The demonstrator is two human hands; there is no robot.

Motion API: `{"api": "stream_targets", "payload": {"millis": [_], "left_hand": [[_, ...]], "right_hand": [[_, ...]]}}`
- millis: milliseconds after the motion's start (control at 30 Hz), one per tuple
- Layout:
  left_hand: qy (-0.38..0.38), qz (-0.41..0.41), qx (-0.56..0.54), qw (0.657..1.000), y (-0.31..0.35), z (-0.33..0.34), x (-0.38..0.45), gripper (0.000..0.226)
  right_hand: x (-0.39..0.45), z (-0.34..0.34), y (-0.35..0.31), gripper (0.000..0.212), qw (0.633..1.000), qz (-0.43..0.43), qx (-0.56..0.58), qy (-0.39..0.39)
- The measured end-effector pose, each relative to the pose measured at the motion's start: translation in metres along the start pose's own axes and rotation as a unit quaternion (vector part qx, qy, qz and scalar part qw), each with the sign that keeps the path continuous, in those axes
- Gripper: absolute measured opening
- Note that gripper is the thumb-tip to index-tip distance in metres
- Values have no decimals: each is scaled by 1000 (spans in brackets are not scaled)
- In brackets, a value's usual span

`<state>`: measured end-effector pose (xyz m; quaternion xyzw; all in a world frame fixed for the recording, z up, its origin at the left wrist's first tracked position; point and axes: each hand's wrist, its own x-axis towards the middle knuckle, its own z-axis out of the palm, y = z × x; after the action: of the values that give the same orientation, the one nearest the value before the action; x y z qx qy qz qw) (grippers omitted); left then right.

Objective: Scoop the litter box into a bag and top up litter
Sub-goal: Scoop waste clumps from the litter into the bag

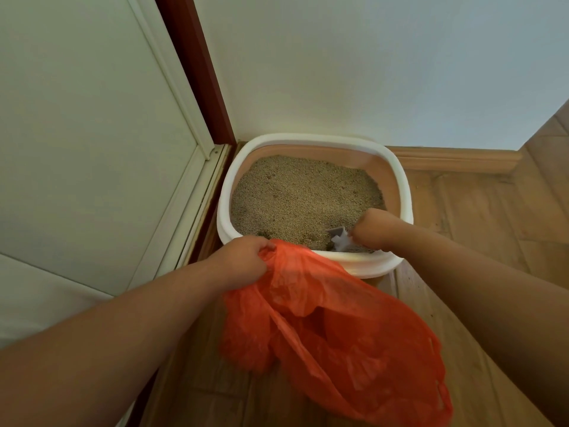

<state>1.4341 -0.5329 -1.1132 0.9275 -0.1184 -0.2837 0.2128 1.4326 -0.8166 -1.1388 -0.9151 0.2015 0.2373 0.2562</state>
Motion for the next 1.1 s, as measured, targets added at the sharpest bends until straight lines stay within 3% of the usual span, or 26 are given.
{"api": "stream_targets", "payload": {"millis": [167, 400, 767, 967, 1100], "left_hand": [[-3, -9, -6, 1000, -7, -1, -3, 54], [-11, -25, -4, 1000, -12, -5, -4, 59], [-4, -15, -12, 1000, -7, -5, -4, 55], [1, -4, -7, 1000, -6, -4, -1, 51], [-1, -4, -10, 1000, -8, -2, 0, 50]], "right_hand": [[12, 15, -6, 24, 998, -8, 63, -9], [18, 18, -15, 30, 997, -49, 53, 9], [3, -4, 2, 28, 982, -39, 185, -3], [0, 3, -15, 21, 991, -74, 110, 1], [5, 17, -38, 27, 996, -84, 38, -4]]}}
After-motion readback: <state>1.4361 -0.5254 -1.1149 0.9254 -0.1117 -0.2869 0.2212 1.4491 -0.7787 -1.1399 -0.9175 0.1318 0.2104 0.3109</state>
